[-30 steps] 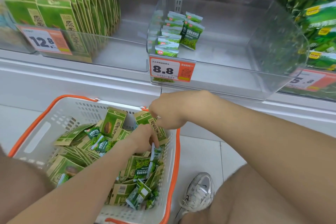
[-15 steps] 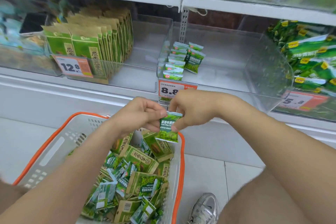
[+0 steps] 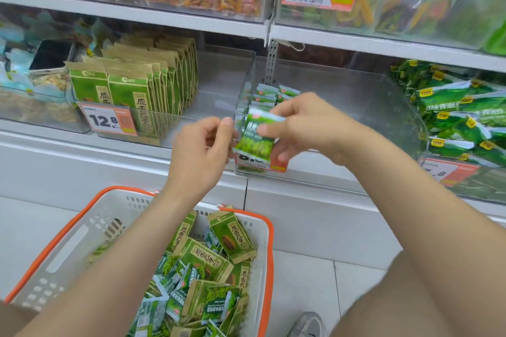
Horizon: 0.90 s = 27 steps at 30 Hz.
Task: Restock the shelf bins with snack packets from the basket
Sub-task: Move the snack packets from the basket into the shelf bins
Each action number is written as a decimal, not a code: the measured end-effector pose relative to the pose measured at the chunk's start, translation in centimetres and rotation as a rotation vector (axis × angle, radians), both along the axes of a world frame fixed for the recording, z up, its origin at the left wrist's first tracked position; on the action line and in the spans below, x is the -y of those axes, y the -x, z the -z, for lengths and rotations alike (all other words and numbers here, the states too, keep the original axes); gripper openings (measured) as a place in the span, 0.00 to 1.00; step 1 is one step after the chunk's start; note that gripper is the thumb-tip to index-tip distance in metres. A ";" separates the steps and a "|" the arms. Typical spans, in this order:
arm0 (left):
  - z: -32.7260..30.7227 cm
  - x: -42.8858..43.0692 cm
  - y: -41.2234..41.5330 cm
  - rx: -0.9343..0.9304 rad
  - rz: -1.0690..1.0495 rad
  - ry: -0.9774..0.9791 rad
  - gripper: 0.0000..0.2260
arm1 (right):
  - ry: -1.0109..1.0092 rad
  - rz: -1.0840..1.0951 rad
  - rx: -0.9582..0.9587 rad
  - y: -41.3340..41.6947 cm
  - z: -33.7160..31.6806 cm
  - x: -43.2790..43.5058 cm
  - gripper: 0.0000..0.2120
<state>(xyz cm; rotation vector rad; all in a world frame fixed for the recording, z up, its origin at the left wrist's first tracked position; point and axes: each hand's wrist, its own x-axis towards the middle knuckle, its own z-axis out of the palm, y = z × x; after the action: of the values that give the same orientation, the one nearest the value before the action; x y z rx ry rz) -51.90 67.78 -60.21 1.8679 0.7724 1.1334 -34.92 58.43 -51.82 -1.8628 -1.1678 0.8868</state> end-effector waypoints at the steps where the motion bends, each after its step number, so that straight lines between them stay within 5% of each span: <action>1: 0.1 -0.1 -0.3 -0.015 -0.098 -0.141 0.12 | -0.045 0.079 -0.015 -1.0 -0.2 -0.6 0.11; 4: 0.5 -0.5 -1.4 -0.051 -0.202 -0.403 0.01 | -0.142 0.325 0.062 -4.4 0.5 -2.6 0.10; 6: 0.5 -0.9 -2.2 -0.071 -0.150 -0.440 0.07 | -0.120 0.409 0.163 -6.9 2.1 -4.0 0.08; 12: -0.2 -2.2 -4.4 -0.243 -0.047 -0.313 0.25 | 0.047 0.415 0.322 -10.7 4.6 -7.7 0.24; 15: -0.4 -3.3 -5.2 -0.374 -0.081 -0.321 0.26 | 0.117 0.394 0.396 -11.8 4.9 -9.7 0.21; 27: -0.2 -4.7 -5.5 -0.489 -0.146 -0.451 0.25 | 0.184 0.456 0.299 -12.0 5.7 -12.8 0.20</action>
<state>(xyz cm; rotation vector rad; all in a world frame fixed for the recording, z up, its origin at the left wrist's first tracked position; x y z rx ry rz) -46.41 72.50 -59.96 2.5599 0.9930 1.0041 -22.93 71.25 -57.57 -2.3463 -0.7893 0.4822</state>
